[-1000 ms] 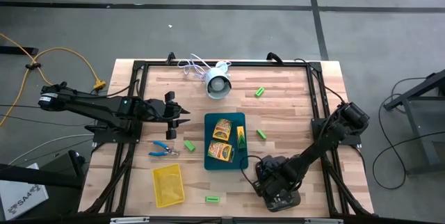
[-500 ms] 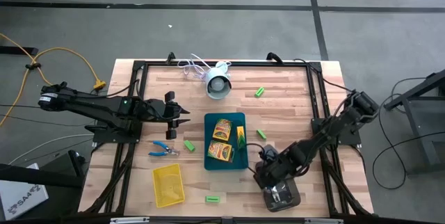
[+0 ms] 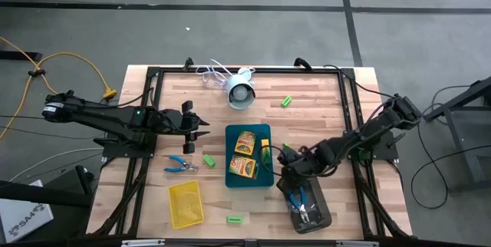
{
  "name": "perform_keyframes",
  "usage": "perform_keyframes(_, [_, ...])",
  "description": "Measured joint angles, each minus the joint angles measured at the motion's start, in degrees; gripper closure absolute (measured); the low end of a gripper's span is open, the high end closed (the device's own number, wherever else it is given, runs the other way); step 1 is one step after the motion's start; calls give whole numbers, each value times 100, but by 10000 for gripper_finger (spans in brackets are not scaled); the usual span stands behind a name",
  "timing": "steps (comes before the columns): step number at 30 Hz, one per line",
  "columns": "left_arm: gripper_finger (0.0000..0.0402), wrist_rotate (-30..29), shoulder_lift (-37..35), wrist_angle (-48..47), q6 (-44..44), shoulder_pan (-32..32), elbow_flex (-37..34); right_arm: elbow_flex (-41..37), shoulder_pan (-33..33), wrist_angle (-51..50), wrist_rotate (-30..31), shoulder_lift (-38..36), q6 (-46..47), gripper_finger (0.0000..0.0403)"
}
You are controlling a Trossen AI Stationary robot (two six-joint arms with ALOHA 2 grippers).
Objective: Pick & Place School Supplies
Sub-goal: Put the blue hole puncher into the black bin
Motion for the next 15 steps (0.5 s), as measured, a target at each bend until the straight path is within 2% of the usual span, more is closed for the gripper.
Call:
perform_keyframes(6, [277,1,0,-2,0,-1,0,0,-282,-2,424,2,-477,316])
perform_keyframes(15, [277,0,1,38,-2,-1,0,0,-599,0,699,4,-652,318])
